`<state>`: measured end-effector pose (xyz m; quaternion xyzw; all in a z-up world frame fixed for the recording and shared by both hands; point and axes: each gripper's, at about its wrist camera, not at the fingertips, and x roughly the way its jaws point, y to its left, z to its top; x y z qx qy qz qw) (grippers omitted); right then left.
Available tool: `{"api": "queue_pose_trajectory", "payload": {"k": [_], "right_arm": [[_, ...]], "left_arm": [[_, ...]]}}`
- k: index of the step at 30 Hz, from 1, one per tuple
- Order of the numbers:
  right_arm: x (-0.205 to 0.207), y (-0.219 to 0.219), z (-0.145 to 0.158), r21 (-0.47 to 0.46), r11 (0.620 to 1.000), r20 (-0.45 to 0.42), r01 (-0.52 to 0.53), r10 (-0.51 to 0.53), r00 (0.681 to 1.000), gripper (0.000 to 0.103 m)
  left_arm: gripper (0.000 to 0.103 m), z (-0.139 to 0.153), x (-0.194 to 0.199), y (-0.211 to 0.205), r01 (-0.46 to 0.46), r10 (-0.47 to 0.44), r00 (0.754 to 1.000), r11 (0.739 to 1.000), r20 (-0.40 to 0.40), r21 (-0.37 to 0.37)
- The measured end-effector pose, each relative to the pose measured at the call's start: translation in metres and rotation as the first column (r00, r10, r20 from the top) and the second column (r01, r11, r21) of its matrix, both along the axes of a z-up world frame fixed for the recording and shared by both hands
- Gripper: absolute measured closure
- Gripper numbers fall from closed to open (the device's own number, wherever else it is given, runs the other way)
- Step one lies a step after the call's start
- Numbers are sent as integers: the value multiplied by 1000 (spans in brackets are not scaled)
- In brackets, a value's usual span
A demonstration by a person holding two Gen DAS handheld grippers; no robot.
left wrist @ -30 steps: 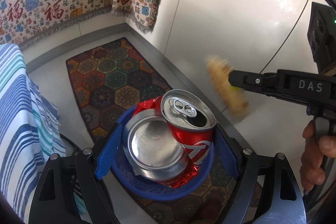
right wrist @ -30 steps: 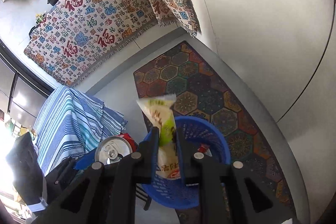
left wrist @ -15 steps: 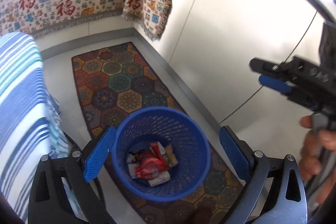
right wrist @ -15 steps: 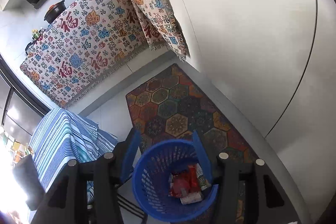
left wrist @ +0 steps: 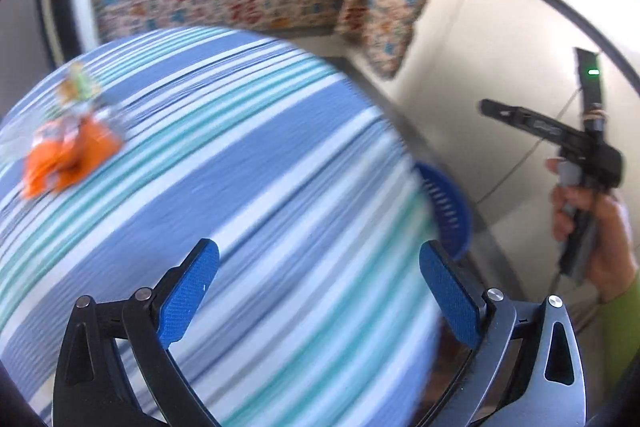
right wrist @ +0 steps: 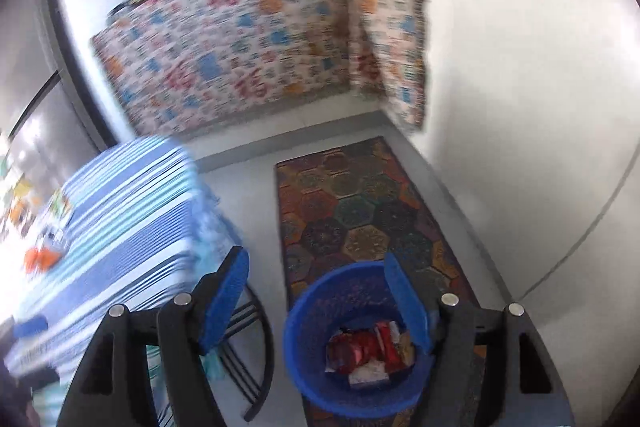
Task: Collect trash
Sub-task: 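Move both grippers back over the table toward the remaining trash, then lower the left gripper onto the clear plastic box and grasp it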
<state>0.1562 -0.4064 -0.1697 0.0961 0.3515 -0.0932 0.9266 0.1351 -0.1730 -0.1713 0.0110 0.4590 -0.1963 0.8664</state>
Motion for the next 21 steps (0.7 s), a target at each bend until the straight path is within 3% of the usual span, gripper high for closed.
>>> {"api": "queue_pose_trajectory", "payload": {"k": [4,5,6,9,13,17,21], "right_arm": [[3,88,-3,-8,987,-23,-163,163,986,31],[3,88,-3,-8,987,-23,-163,163,986,31],[8,132,-7,30,971,-43,-237,238,970,31],[21,192,-17,35,949,-101,-312,314,944,31],[52,247,-28,-8,943,-173,-334,328,929,31],[79,275,-36,-87,946,-210,-313,290,934,29],[91,281,-36,-95,950,-196,-297,274,942,27]], "left_arm": [[3,-15,0,72,-112,113,994,992,-14,55],[3,-18,2,88,-139,141,990,988,-17,69],[3,-21,4,103,-159,161,987,984,-18,75],[3,-29,11,132,-209,211,977,973,-17,102],[3,-33,23,149,-233,234,972,962,8,139],[0,-37,32,163,-259,258,966,951,26,169],[0,-37,36,174,-298,296,954,941,37,161]]}}
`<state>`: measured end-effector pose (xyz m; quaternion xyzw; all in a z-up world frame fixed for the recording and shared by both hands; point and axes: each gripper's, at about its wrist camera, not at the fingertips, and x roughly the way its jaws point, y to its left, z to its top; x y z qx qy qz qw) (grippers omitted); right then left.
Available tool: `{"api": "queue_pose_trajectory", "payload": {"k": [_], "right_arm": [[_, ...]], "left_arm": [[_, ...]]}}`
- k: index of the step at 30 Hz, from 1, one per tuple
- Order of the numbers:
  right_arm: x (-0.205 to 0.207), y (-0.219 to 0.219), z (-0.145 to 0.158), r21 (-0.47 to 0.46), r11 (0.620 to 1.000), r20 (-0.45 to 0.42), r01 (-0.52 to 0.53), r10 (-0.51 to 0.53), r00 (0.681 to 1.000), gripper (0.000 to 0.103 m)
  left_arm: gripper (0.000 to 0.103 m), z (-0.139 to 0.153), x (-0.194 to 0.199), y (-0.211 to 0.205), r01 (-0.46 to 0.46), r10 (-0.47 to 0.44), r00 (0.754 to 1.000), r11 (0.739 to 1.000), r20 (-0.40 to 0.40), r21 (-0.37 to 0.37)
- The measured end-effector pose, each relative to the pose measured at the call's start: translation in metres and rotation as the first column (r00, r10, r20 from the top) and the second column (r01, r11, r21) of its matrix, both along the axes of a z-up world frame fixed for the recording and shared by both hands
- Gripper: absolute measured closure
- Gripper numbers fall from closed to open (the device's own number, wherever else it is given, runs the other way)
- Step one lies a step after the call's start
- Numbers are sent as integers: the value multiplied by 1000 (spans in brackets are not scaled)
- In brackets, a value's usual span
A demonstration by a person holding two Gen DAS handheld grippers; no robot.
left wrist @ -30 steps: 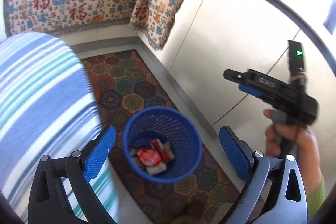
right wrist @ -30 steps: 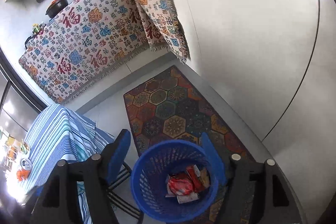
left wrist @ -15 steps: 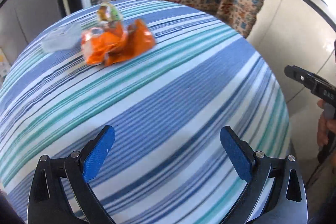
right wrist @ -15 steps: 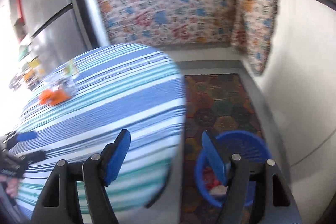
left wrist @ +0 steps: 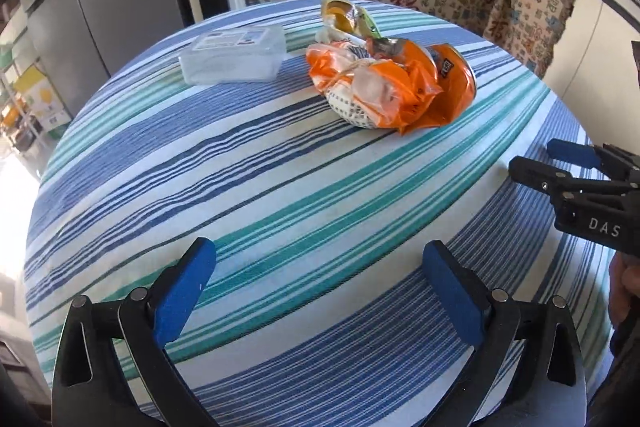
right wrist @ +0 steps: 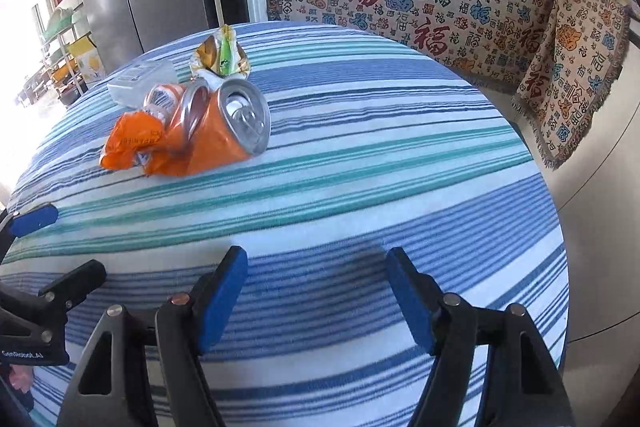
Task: Collect trash
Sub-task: 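Lower the left gripper onto the clear plastic box and grasp it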
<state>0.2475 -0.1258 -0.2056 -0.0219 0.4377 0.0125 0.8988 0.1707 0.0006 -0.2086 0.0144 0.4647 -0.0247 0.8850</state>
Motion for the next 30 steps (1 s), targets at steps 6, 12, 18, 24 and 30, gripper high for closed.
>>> {"api": "queue_pose_trajectory", "payload": {"k": [6,12,18,24,30], "right_arm": [[3,1,-2,6,1000,14,14,-14,1000,20],[9,-2,-2,7,1000,13,15,-15,1000,19],[11,-2,-3,10,1000,12,15,-16,1000,19],[11,-3,-2,11,1000,11,16,-16,1000,18],[11,-3,-2,11,1000,12,16,-16,1000,18]], "left_arm": [[0,0,1,4,-4,4,1000,1000,1,0],[0,0,0,5,-9,9,1000,1000,2,1],[1,3,-1,17,-65,65,998,998,-1,14],[1,34,37,83,-173,176,984,981,32,-88],[1,21,99,119,37,-42,999,990,-31,-139]]}}
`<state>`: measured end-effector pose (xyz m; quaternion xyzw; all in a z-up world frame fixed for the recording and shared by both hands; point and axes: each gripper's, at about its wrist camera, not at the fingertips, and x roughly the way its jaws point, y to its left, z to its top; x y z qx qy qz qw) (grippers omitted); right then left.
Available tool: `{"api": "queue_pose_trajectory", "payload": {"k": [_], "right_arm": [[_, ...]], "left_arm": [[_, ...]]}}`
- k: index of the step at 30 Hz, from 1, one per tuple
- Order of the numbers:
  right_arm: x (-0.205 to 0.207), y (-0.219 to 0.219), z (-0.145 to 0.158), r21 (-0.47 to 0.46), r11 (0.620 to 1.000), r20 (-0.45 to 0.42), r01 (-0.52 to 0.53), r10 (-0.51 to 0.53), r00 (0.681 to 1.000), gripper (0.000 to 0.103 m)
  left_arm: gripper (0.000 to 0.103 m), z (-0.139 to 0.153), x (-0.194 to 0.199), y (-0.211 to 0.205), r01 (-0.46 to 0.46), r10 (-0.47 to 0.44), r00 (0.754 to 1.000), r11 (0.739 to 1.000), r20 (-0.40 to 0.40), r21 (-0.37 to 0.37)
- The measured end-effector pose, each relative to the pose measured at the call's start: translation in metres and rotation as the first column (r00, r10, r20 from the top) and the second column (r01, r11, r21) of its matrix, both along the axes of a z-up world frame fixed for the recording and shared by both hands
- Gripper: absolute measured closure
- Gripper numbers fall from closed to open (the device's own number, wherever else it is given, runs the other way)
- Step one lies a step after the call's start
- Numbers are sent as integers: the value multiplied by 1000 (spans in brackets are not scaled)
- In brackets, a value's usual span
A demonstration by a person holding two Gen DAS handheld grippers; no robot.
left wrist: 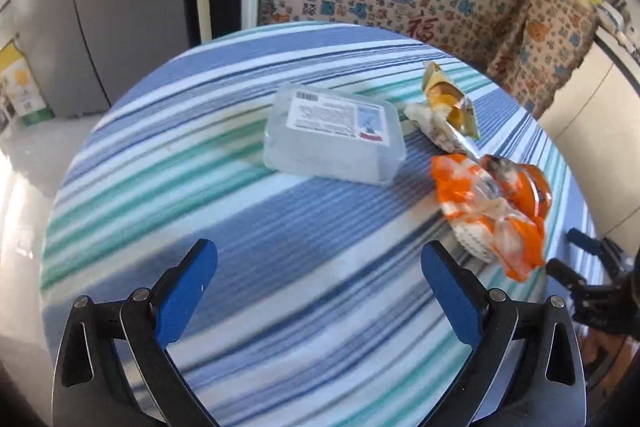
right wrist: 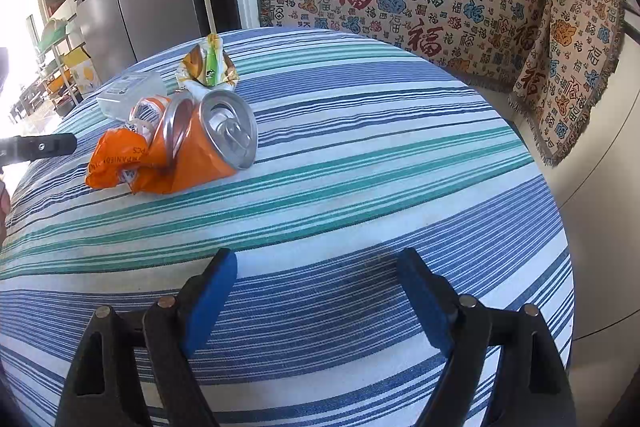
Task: Collect trash
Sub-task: 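Lower the left gripper onto the clear plastic box and grasp it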
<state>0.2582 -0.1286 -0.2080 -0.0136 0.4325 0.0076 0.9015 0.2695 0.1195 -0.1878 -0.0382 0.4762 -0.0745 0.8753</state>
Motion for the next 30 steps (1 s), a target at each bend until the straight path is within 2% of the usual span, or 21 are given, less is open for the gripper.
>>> {"api": "queue_pose_trajectory", "payload": {"k": [2,6,10,14,19,23,25,26,27,29,30], "right_arm": [[0,0,0,0,1000,0,0,0,1000,18],[0,0,0,0,1000,0,0,0,1000,18],[-1,0,1,0,1000,0,1,-1,1000,18],[-1,0,1,0,1000,0,0,0,1000,18],[-1,-1,1,-1,1000,0,1,-1,1000,17],[-1,-3,2,-2,1000,-1,4,-4,1000,17],[-2,-4,2,-3,1000,-1,5,-5,1000,17],[-2,-4,2,-3,1000,-1,4,-4,1000,17],[-2,-5,2,-3,1000,-1,5,-5,1000,17],[-2,-4,2,-3,1000,-1,4,-4,1000,17],[-2,-5,2,-3,1000,-1,4,-4,1000,17]], "left_arm": [[1,-8,16,4,75,-75,996,997,-43,-8],[0,-21,39,2,128,-123,992,981,-42,146],[0,-21,58,-2,207,-210,978,967,7,152],[0,-21,76,-1,295,-305,952,942,36,161],[0,-18,105,-7,368,-389,919,906,67,207],[1,-20,119,-19,439,-456,888,880,63,181],[9,-18,119,-24,463,-479,875,871,74,166],[21,-17,119,-26,470,-484,872,870,76,151],[28,-17,117,-26,467,-480,874,873,80,139],[35,-14,112,-23,441,-450,888,892,96,99],[35,-14,110,-20,404,-411,906,911,98,84]]}}
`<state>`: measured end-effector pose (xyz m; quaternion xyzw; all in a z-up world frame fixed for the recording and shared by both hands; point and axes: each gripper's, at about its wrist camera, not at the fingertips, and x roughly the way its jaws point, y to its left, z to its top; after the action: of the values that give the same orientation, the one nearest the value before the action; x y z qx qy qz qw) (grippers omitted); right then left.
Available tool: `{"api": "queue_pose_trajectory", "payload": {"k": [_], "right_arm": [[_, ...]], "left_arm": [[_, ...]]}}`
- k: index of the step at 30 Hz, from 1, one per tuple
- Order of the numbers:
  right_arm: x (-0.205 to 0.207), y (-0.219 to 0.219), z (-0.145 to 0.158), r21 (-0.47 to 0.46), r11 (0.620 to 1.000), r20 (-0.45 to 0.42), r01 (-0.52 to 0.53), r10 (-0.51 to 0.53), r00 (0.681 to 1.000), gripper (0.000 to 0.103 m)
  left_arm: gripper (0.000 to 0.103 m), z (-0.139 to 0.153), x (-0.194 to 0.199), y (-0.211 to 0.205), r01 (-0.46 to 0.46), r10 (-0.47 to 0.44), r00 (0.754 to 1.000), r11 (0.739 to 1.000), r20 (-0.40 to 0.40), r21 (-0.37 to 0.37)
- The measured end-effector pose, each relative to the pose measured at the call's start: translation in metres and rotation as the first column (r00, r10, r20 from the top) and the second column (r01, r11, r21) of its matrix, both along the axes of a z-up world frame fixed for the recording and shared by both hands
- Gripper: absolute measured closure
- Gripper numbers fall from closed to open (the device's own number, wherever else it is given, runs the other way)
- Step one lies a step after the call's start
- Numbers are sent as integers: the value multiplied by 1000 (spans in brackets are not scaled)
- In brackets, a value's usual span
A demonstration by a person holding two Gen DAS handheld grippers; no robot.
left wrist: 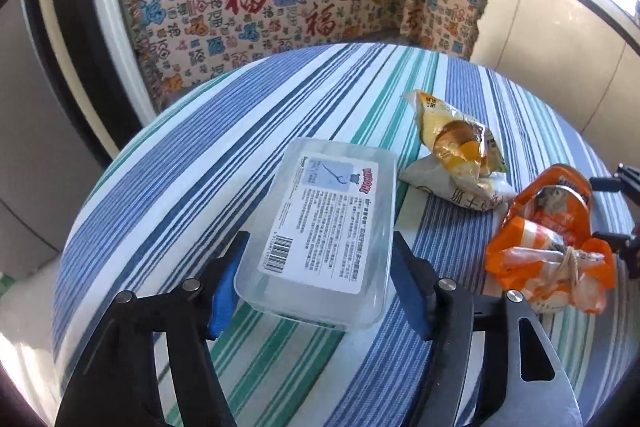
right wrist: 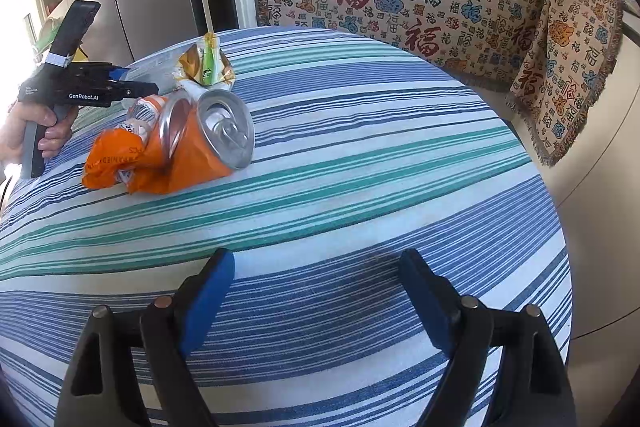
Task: Collect trash
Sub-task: 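Lower the left gripper onto the clear plastic box and grasp it, then lift the plastic box with the left gripper while the right gripper grasps the crushed orange can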
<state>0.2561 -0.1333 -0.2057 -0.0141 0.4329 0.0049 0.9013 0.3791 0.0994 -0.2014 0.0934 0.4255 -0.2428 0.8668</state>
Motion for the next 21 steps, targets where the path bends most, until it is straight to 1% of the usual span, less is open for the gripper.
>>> {"api": "queue_pose_trajectory", "payload": {"k": [3,5,8,11,14,17,19,20,21], "right_arm": [[0,0,0,2,1000,0,0,0,1000,16],[0,-1,0,3,1000,-1,0,0,1000,16],[0,-3,0,7,1000,-1,0,0,1000,16],[-1,-4,0,9,1000,-1,1,-1,1000,16],[1,-4,-1,13,1000,-2,2,-1,1000,15],[2,-3,-3,20,1000,-7,-10,10,1000,11],[3,-1,-4,18,1000,-13,-21,21,1000,7],[3,0,-4,16,1000,-13,-22,22,1000,6],[2,0,-4,17,1000,-13,-22,22,1000,6]], "left_arm": [[35,0,-18,6,-138,138,990,990,-4,-3],[34,-1,-36,9,-249,249,968,968,-6,17],[34,-2,-65,10,-380,381,924,924,-20,31],[34,-2,-96,2,-453,455,890,889,-31,62],[35,-1,-126,-11,-515,520,853,853,-48,76],[35,-2,-160,-24,-588,592,805,806,-51,74],[35,-2,-183,-31,-614,616,786,787,-43,59],[35,-2,-192,-35,-617,620,784,784,-35,61],[35,-2,-199,-38,-613,615,788,788,-25,63]]}}
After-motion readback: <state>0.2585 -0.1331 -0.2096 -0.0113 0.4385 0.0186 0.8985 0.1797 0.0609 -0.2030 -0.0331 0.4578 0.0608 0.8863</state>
